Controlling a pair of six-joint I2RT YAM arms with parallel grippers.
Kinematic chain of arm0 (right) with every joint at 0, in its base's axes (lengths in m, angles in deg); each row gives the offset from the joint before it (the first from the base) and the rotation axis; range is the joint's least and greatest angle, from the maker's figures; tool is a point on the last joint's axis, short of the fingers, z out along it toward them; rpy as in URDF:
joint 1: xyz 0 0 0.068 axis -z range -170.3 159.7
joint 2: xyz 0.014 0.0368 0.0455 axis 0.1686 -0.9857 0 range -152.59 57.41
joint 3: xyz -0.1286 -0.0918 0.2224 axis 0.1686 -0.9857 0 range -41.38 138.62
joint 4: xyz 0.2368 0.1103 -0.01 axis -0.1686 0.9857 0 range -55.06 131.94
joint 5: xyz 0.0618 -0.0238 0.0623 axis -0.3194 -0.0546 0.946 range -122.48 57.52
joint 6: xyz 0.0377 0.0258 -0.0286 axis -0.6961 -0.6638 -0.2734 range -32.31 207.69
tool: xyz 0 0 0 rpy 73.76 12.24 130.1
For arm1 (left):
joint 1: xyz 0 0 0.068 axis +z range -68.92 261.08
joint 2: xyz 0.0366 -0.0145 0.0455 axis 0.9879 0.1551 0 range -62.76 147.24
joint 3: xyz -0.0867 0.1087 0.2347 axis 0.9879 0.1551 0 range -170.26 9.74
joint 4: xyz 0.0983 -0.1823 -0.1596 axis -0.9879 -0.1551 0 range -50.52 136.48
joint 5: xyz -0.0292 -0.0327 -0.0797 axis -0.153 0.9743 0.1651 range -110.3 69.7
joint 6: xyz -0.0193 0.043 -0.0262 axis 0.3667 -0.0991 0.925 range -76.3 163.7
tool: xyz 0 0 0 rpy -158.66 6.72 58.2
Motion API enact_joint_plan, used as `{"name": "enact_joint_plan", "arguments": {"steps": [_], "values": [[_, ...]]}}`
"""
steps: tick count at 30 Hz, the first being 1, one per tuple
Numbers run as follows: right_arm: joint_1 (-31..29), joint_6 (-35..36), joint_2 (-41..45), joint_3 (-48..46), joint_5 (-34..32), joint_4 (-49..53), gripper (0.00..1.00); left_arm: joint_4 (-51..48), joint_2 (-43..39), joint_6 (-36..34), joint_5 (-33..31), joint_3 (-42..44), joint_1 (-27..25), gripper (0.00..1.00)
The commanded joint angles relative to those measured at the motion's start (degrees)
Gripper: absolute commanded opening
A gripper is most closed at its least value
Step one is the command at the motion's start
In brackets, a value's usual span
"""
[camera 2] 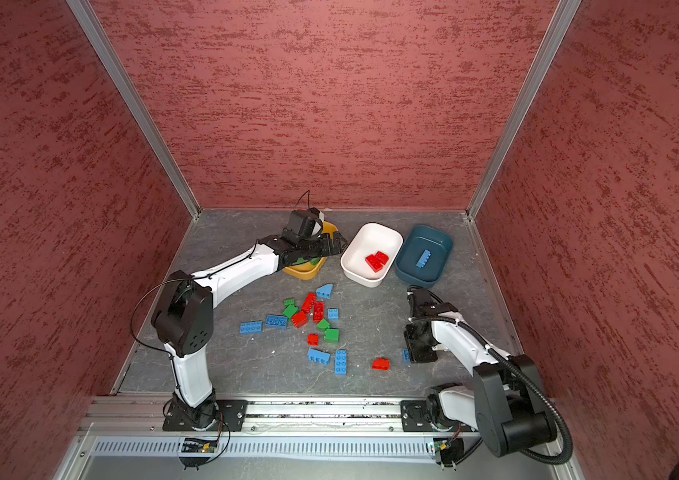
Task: Sort the legos into containers by color
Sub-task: 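Carry the blue brick into the teal bin while the left gripper returns to the pile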
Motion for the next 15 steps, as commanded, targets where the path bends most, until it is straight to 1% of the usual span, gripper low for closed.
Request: {"name": "enact_joint_plan", "arguments": {"steps": [1, 4, 6, 10, 12, 13, 14, 15], "values": [[0.11, 0.04, -1.2, -0.55, -7.38, -2.47, 0.39, -1.3, -1.48, -0.59, -0.81, 0.21, 0.03, 0.99], [0.11, 2.92, -0.41, 1.42, -8.42, -4.18, 0.32, -2.09, -1.46, -0.46, -1.0, -0.14, 0.1, 0.99], [0.16, 4.37, 0.5, 3.55, -10.28, -4.19, 0.26, -2.36, -1.65, -0.53, -1.23, -0.14, 0.12, 0.99], [0.16, 9.28, 2.5, 7.56, -14.8, -6.55, 0.21, -3.2, -1.98, -0.59, -2.27, -0.16, 0.12, 0.99], [0.11, 13.86, 3.81, 8.88, -16.44, -10.87, 0.18, -3.71, -2.16, -0.5, -3.06, -0.23, 0.19, 0.99], [0.12, 17.46, 4.66, 9.22, -17.04, -14.51, 0.18, -3.86, -2.41, -0.34, -3.63, -0.07, 0.23, 0.99], [0.11, 22.59, 5.85, 9.03, -17.3, -19.91, 0.16, -4.01, -2.86, -0.04, -4.13, 0.23, 0.27, 1.0], [0.16, 25.7, 6.6, 8.52, -17.05, -23.73, 0.15, -4.03, -3.25, 0.22, -4.65, 0.72, 0.36, 0.99]]}}
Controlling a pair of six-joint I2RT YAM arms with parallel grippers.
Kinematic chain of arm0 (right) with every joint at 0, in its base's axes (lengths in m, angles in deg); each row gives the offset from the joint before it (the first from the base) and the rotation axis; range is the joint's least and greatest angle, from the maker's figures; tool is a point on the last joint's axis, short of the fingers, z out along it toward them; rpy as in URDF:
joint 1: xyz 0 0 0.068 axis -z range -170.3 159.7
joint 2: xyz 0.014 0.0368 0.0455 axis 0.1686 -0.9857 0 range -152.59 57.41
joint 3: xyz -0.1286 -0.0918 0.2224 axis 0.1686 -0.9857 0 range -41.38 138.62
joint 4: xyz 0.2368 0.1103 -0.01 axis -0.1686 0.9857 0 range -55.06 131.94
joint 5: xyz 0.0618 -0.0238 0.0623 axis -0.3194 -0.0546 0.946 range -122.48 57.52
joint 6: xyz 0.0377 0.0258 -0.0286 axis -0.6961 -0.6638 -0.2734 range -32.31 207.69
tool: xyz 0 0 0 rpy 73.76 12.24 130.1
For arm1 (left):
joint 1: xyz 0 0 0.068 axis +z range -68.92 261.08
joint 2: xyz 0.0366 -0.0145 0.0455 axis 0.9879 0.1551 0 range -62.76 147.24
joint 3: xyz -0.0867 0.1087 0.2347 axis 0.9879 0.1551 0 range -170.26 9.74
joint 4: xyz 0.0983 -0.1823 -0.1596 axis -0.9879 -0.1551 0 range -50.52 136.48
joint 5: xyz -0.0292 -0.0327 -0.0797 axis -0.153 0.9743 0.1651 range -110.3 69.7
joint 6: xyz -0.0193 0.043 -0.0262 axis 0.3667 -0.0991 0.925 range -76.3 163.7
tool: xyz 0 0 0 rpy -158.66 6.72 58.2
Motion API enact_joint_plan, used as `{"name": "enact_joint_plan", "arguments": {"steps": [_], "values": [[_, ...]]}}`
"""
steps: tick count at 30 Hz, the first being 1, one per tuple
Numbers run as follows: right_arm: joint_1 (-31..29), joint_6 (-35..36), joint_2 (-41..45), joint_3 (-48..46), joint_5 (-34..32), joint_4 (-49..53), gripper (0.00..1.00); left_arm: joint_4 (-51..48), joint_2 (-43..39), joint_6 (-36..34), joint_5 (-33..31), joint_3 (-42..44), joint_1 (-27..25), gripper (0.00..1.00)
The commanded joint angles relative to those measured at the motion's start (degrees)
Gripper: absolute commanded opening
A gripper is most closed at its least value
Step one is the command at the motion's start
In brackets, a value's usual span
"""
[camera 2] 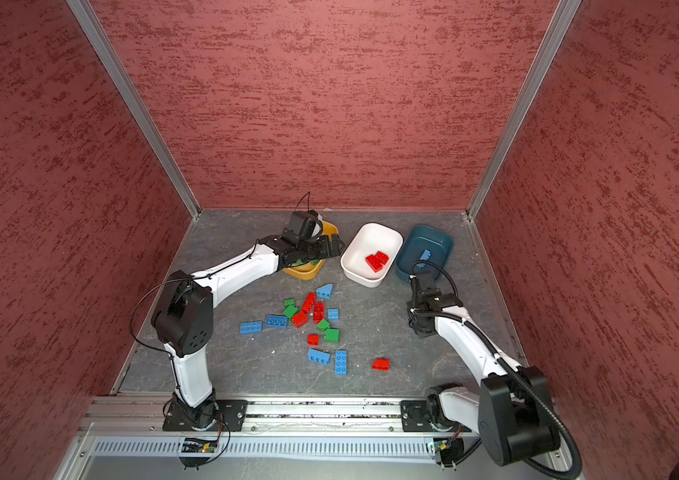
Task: Sort the legos into containers by color
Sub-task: 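Carry the blue brick into the teal bin while the left gripper returns to the pile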
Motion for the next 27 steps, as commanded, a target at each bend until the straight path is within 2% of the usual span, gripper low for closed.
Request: {"name": "enact_joint_plan", "arguments": {"steps": [1, 2, 3, 5, 12, 15, 19, 27], "values": [[0.15, 15.72, 3.86, -0.24, -4.09, -18.52, 0.11, -0.95, -3.68, 0.53, -3.04, 1.3, 0.34, 0.99], [0.11, 19.03, 4.89, -1.67, -3.6, -23.75, 0.08, -0.89, -4.43, 0.89, -3.9, 1.99, 0.41, 0.99], [0.26, 22.5, 5.7, -3.11, -3.18, -29.71, 0.01, -0.76, -5.18, 1.24, -4.7, 2.74, 0.45, 0.99], [0.3, 28.55, 5.98, -5.85, -3.88, -41.44, 0.0, -0.68, -6.75, 1.96, -6.3, 4.57, 0.75, 0.99], [1.75, 31.8, -6.19, -1.38, -2.66, -52.52, 0.0, -1.31, -12.1, 5.57, -9.72, 10.9, 2.36, 0.99], [3.03, 33.1, -12.02, 1.25, -3.1, -53.47, 0.0, -1.82, -14.21, 7.04, -10.37, 13.24, 3.12, 0.99], [6.61, 39.15, -19.11, 6.2, -2.69, -51.34, 0.0, -3.42, -17.37, 8.13, -12.55, 15.96, 3.7, 0.99], [11.54, 45.32, -31.29, 18.16, 4.82, -42.86, 0.0, -10.26, -23.15, 13.62, -19.29, 21.71, 5.59, 0.99]]}}
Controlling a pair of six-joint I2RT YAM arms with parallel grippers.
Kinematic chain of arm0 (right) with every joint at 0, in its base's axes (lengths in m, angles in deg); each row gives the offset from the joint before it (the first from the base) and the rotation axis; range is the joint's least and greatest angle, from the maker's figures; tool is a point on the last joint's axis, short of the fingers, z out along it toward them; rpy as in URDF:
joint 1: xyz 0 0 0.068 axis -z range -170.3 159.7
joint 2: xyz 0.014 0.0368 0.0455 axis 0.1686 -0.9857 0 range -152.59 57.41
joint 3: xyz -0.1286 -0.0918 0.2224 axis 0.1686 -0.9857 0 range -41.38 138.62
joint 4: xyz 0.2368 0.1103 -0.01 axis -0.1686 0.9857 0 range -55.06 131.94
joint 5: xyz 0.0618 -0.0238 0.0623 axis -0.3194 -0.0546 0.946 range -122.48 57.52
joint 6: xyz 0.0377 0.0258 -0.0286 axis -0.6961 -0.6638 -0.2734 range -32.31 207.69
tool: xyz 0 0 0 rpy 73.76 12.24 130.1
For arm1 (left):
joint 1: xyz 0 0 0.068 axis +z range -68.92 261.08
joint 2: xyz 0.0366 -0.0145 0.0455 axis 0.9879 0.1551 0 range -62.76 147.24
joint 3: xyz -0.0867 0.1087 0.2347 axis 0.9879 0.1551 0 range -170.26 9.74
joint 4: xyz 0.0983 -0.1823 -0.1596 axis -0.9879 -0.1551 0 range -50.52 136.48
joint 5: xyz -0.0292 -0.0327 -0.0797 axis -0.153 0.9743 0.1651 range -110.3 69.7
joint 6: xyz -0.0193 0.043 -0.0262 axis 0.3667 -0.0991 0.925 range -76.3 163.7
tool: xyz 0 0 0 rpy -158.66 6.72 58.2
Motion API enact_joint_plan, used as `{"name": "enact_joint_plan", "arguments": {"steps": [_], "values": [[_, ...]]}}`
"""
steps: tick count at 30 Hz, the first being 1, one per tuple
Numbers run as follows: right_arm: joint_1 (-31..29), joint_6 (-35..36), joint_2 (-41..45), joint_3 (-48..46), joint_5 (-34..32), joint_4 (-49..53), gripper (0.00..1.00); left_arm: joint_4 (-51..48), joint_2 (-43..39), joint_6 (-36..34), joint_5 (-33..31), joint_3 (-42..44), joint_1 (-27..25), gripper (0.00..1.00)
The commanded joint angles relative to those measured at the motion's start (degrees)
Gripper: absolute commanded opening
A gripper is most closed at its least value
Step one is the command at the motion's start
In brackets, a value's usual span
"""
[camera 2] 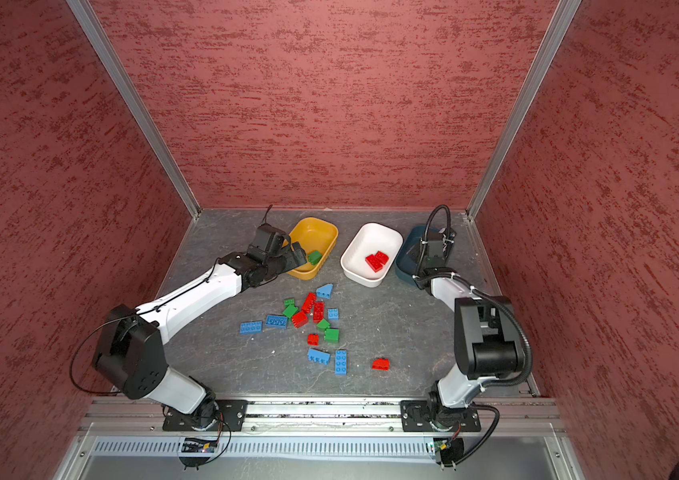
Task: Sort the legos into containers by color
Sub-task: 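Carry the blue brick into the teal bin while the left gripper returns to the pile, then grasp a blue 2x4 brick at the pile edge with the left gripper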
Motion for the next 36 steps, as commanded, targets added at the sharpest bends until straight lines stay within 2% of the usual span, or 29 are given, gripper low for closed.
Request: {"name": "enact_joint_plan", "arguments": {"steps": [1, 4, 9, 12, 14, 19, 23, 25, 26, 32, 36], "values": [[1.12, 5.54, -4.09, 5.59, 4.75, 4.86, 0.0, -5.25, -2.58, 3.3, -4.86, 1.84, 1.1, 0.99], [1.2, 6.9, -7.18, 9.17, 6.22, 7.32, 0.04, -8.48, -4.7, 4.63, -6.78, 4.01, 1.71, 0.99], [1.21, 5.47, -8.43, 10.69, 7.23, 7.32, 0.25, -14.17, -7.64, 7.69, -6.19, 7.81, 4.9, 0.99], [1.24, 4.49, -8.27, 10.61, 8.47, 6.58, 0.33, -15.31, -10.35, 8.54, -5.52, 10.92, 6.43, 0.99], [1.3, 3.98, -7.82, 10.56, 8.52, 6.58, 0.43, -14.63, -11.81, 7.07, -3.45, 12.92, 7.68, 0.99], [1.28, 3.04, -6.07, 9.54, 8.39, 6.93, 0.63, -14.86, -13.93, -0.36, 7.53, 18.13, 16.09, 0.99], [1.28, 2.82, -4.3, 8.52, 8.88, 7.31, 0.76, -15.45, -15.76, -5.22, 11.98, 20.73, 18.36, 0.99], [1.3, 2.56, -3.35, 7.89, 8.94, 7.3, 0.93, -15.55, -15.81, -6.82, 13.86, 21.78, 18.49, 0.99], [1.28, 2.36, -2.76, 7.51, 8.96, 7.24, 0.99, -15.76, -15.56, -7.53, 14.59, 22.27, 18.47, 0.99], [1.28, 1.99, 0.1, 5.79, 10.04, 5.62, 0.99, -16.32, -13.62, -11.19, 14.58, 24.98, 17.3, 0.99], [1.28, 2.03, 0.8, 5.51, 10.98, 4.93, 0.99, -18.17, -12.35, -12.03, 10.94, 25.02, 15.76, 0.99]]}}
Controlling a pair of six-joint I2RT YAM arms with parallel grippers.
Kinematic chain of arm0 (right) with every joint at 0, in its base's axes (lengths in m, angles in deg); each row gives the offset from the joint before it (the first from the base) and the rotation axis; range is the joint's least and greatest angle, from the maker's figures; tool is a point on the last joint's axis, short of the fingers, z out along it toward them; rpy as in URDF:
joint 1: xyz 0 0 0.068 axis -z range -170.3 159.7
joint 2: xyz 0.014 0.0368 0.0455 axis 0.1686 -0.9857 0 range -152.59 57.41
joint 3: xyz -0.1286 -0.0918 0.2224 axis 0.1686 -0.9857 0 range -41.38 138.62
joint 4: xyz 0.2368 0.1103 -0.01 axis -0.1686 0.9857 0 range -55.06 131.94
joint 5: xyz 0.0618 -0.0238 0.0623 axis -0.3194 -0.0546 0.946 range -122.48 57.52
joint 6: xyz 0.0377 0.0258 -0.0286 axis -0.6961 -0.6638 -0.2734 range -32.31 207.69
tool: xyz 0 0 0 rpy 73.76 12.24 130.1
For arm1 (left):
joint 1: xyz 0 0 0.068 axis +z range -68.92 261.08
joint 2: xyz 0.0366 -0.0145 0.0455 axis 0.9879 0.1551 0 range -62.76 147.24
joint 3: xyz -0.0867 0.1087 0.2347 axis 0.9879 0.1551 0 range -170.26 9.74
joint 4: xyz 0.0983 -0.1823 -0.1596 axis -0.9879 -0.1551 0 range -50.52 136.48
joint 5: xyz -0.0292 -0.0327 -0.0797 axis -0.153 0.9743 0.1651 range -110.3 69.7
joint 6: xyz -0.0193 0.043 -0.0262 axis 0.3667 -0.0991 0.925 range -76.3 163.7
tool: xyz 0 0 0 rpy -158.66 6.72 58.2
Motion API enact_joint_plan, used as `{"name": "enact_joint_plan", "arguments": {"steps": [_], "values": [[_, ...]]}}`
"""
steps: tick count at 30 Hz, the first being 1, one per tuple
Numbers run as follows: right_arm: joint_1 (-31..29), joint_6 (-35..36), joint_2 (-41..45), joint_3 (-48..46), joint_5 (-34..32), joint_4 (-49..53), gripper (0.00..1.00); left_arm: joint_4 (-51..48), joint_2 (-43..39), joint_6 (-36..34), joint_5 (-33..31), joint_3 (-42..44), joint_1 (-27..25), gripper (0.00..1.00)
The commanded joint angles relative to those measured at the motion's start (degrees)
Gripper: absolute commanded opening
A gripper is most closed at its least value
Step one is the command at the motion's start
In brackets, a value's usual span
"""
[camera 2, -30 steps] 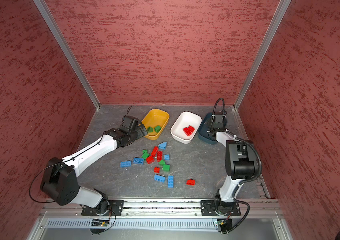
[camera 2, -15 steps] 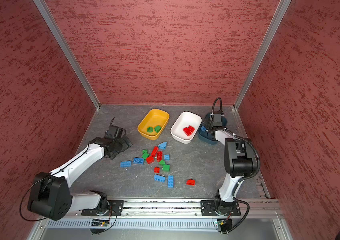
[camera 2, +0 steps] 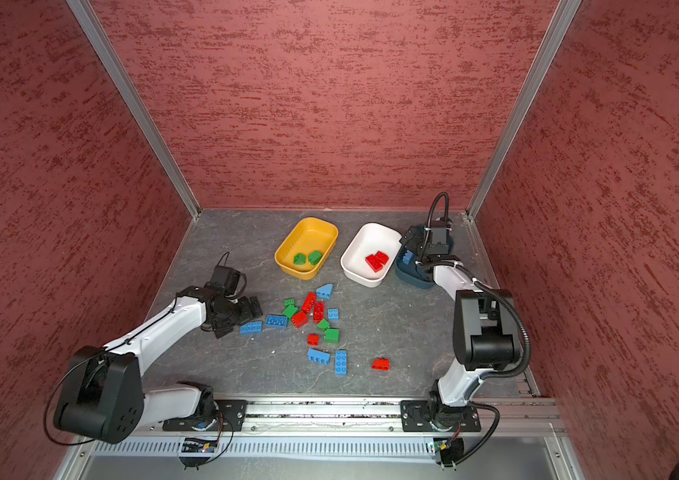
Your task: Sort the legos into containers by color
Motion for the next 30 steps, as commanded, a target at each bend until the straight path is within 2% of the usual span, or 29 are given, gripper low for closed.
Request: {"name": "enact_joint_plan", "arguments": {"steps": [1, 4, 8, 19, 26, 30], "values": [[0.08, -0.55, 1.64, -0.84, 1.65, -2.08, 0.99, -0.99, 0.91, -2.74, -1.34, 0.25, -1.5, 0.99], [0.12, -0.9, 1.43, -0.9, 1.83, -2.46, 0.99, -0.98, 2.87, -2.93, -2.13, 0.09, -3.9, 0.93], [0.12, -1.58, 0.9, -0.68, 2.83, -3.14, 0.99, -1.74, 5.92, -2.19, -4.05, -0.44, -5.83, 0.76], [0.11, -1.14, 1.5, -0.85, 5.68, -3.45, 0.99, -2.18, 12.87, -2.97, -8.24, -3.36, -7.15, 0.75], [0.03, 0.37, 2.95, -2.1, 11.98, -4.94, 0.99, -1.45, 13.3, -3.09, -10.51, -4.71, -8.49, 0.56], [-0.36, 0.92, 4.0, -2.97, 14.56, -5.85, 0.99, -1.28, 12.27, -3.57, -13.35, -6.34, -10.92, 0.5]]}}
